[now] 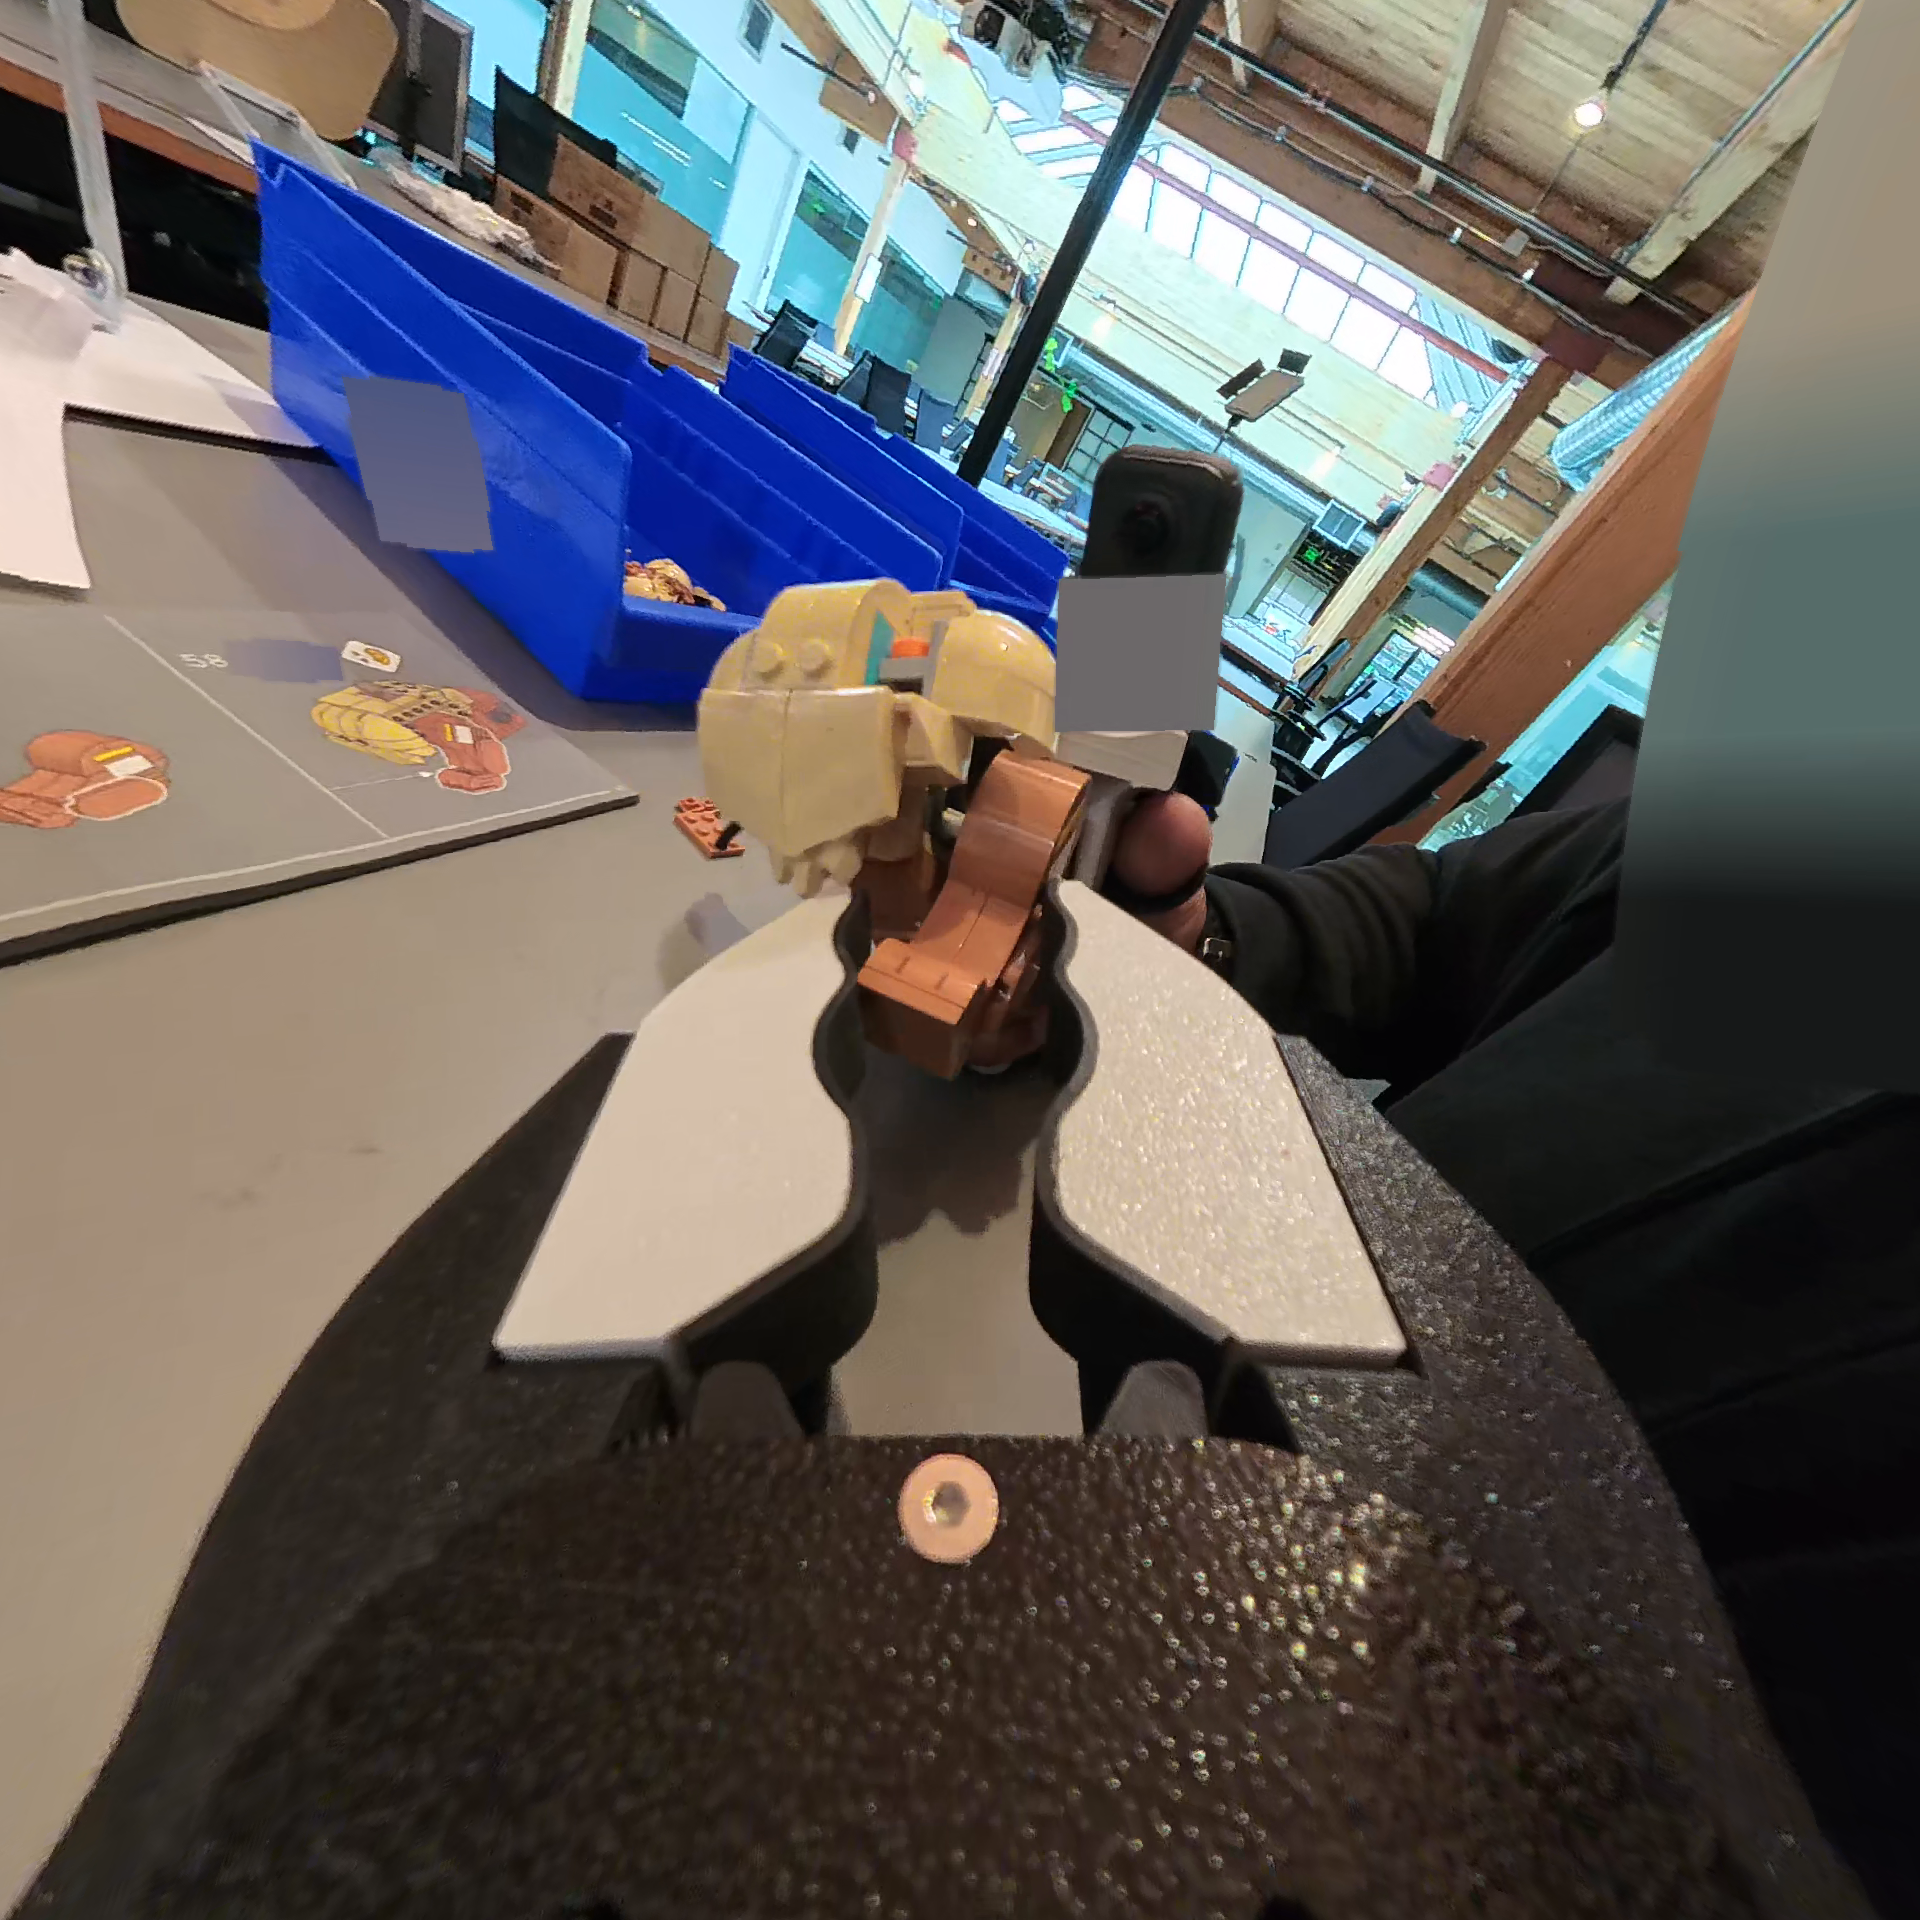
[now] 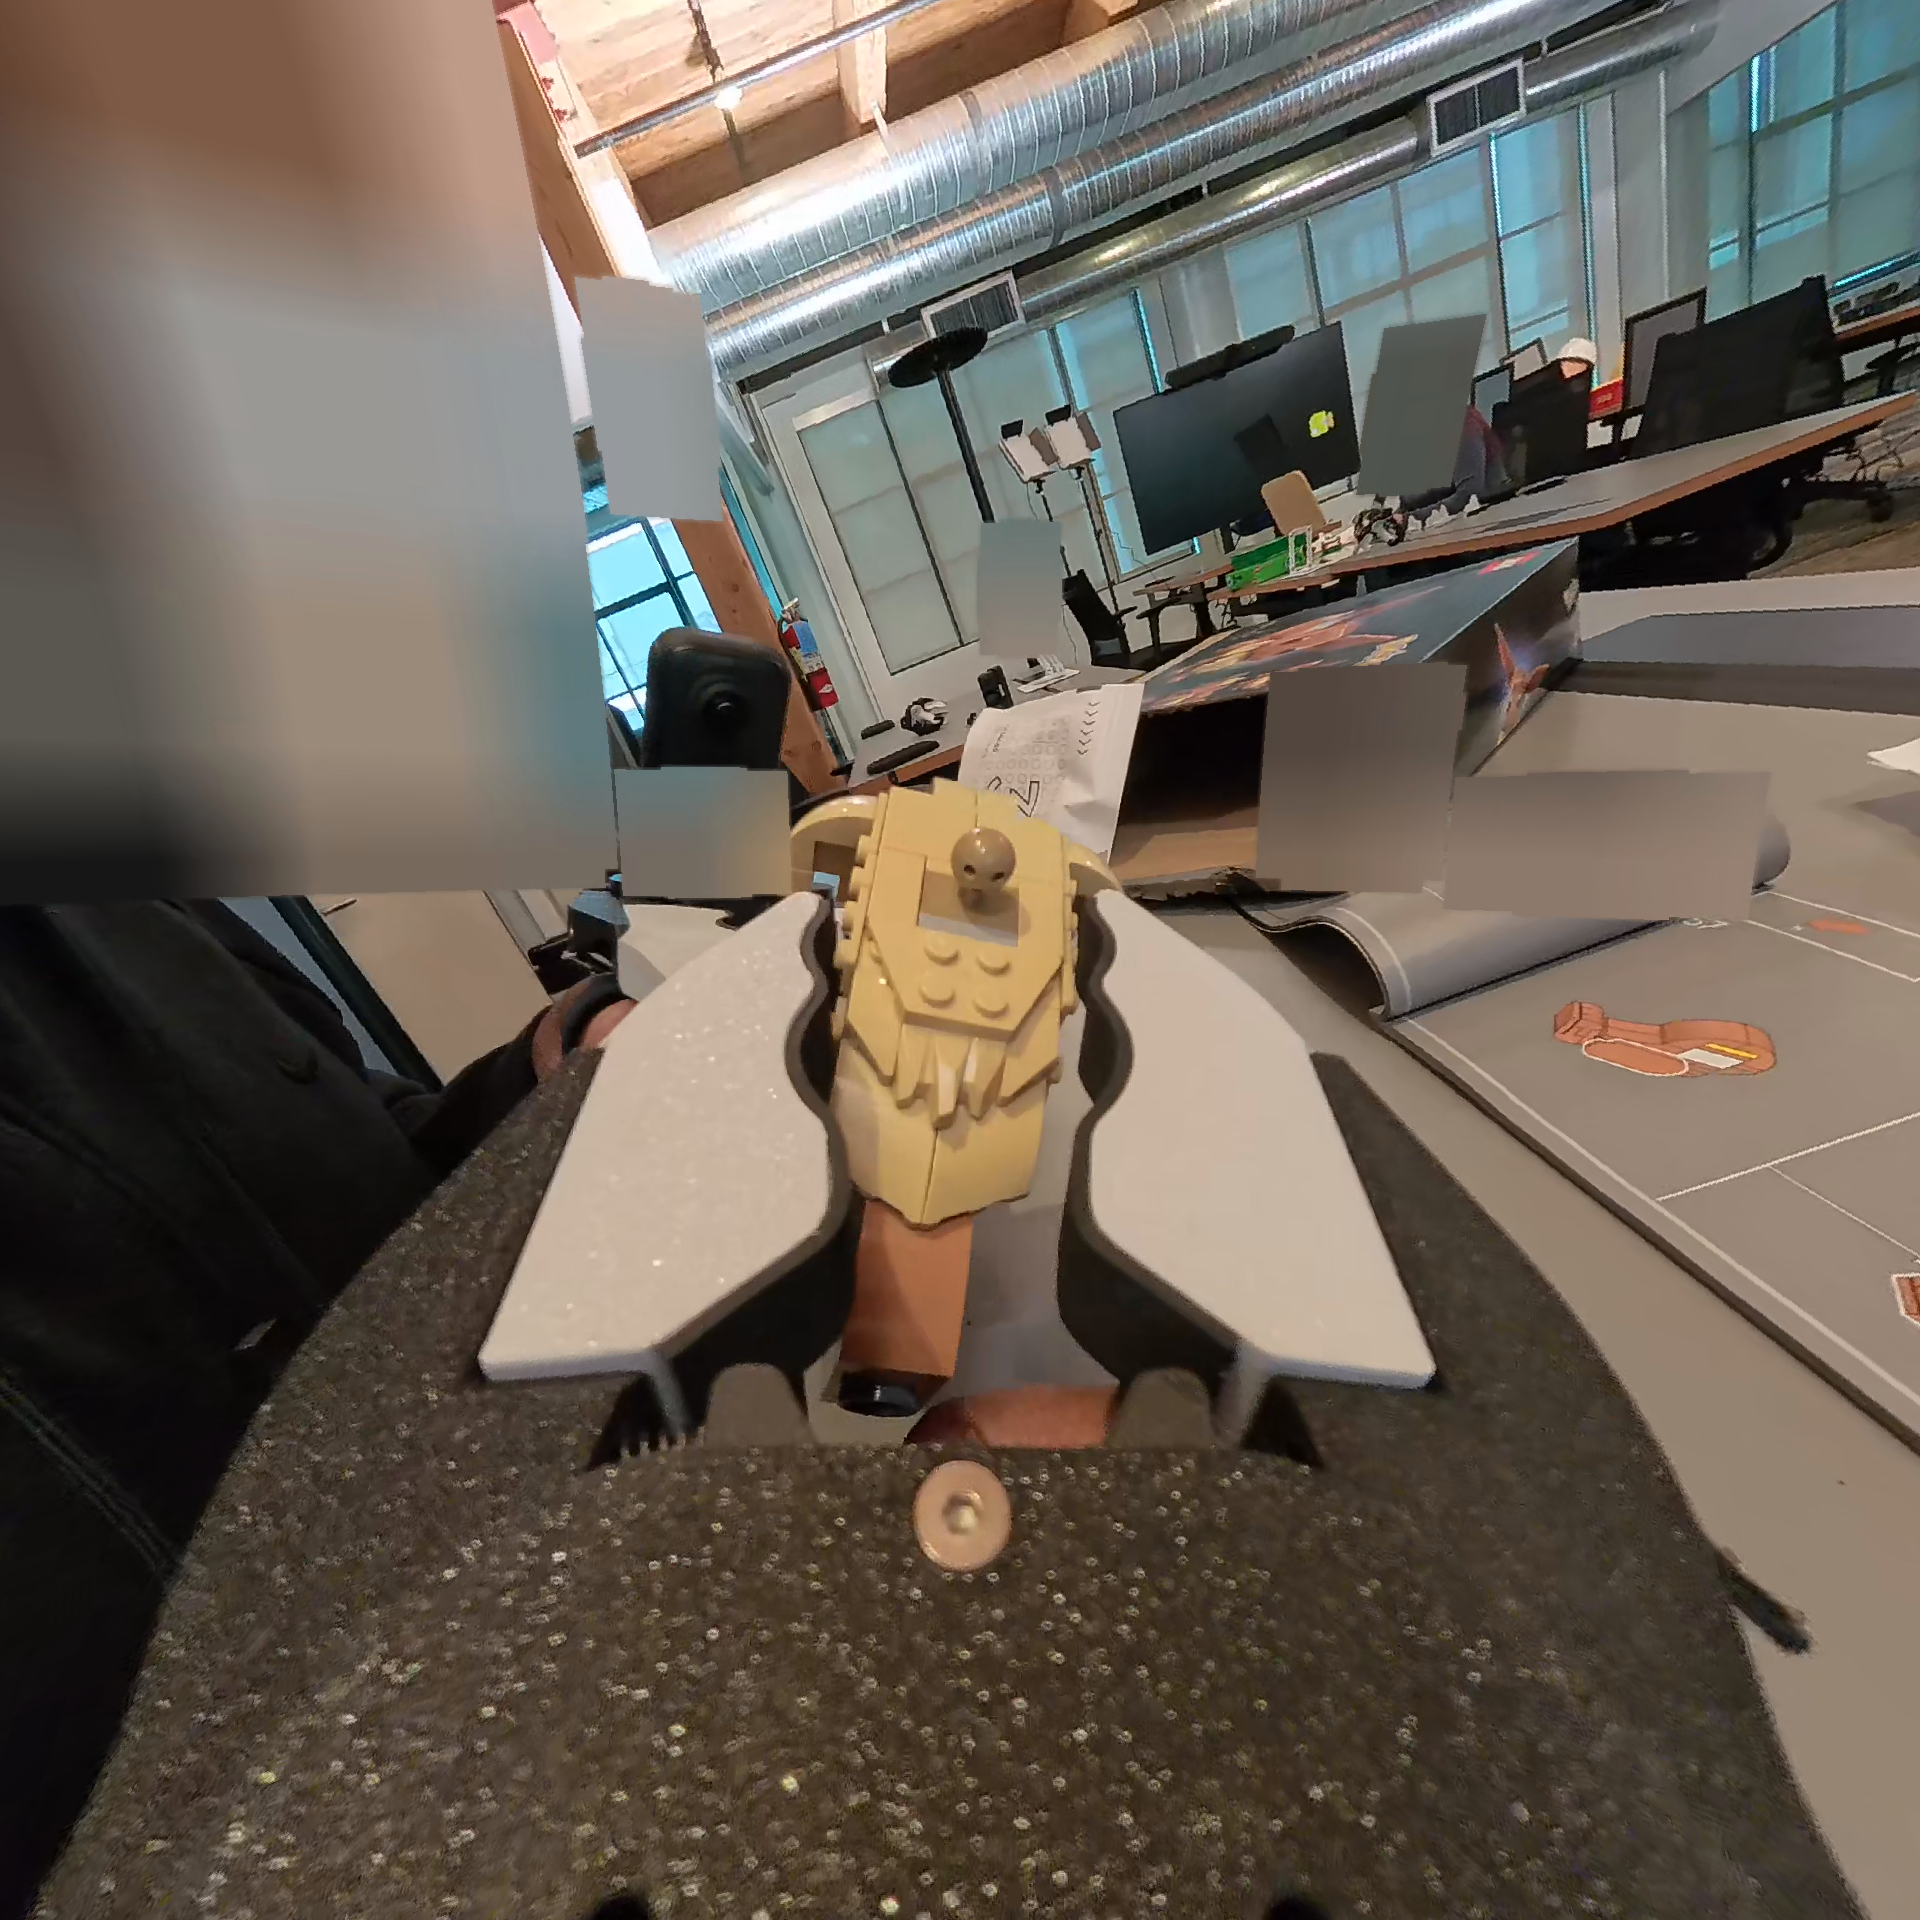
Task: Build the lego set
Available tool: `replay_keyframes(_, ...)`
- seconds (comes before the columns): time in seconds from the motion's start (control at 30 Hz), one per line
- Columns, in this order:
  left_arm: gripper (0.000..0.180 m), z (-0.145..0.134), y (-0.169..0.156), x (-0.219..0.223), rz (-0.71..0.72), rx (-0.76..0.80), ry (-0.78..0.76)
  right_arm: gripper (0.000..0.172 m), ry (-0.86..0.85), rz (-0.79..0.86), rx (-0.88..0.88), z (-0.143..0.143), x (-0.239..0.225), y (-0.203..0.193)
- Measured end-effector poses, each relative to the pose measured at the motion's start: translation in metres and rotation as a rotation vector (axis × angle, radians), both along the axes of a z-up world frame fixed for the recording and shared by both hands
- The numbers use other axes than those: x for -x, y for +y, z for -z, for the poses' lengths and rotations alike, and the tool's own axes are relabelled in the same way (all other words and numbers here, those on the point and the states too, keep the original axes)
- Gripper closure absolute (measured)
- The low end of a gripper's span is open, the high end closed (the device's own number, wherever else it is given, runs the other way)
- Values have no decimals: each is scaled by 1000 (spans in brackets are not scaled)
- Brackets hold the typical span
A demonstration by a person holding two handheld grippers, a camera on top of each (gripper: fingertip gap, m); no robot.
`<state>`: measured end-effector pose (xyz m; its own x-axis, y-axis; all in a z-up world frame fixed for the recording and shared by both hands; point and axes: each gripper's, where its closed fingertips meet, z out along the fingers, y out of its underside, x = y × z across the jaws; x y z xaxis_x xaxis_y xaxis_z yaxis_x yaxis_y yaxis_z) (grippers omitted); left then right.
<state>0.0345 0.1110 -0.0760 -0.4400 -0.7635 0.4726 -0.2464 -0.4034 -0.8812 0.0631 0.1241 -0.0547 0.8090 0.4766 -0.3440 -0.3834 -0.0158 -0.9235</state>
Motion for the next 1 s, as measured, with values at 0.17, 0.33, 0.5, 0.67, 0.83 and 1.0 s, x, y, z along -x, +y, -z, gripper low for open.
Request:
replay_keyframes(0.17, 151, 2, -1, 3, 56, 25, -6, 127, -39, -4, -13, -1, 5, -2)
replay_keyframes(0.33, 156, 3, -2, 4, 99, 52, 8, 129, -51, -6, -23, -2, 7, -3)
replay_keyframes(0.5, 158, 4, -2, 3, 116, 66, 17, 129, -17, -19, -5, -2, 6, -3)
replay_keyframes(0.67, 165, 0, -3, 2, 133, 51, -17, 122, 194, -100, 80, 0, 4, 1)
replay_keyframes(0.83, 164, 3, -3, 0, 136, 36, 0, 130, 431, -192, 142, 1, -4, 1)
replay_keyframes(1.0, 162, 7, -1, -2, 145, 7, 20, 133, 529, -255, 184, 2, -7, -1)
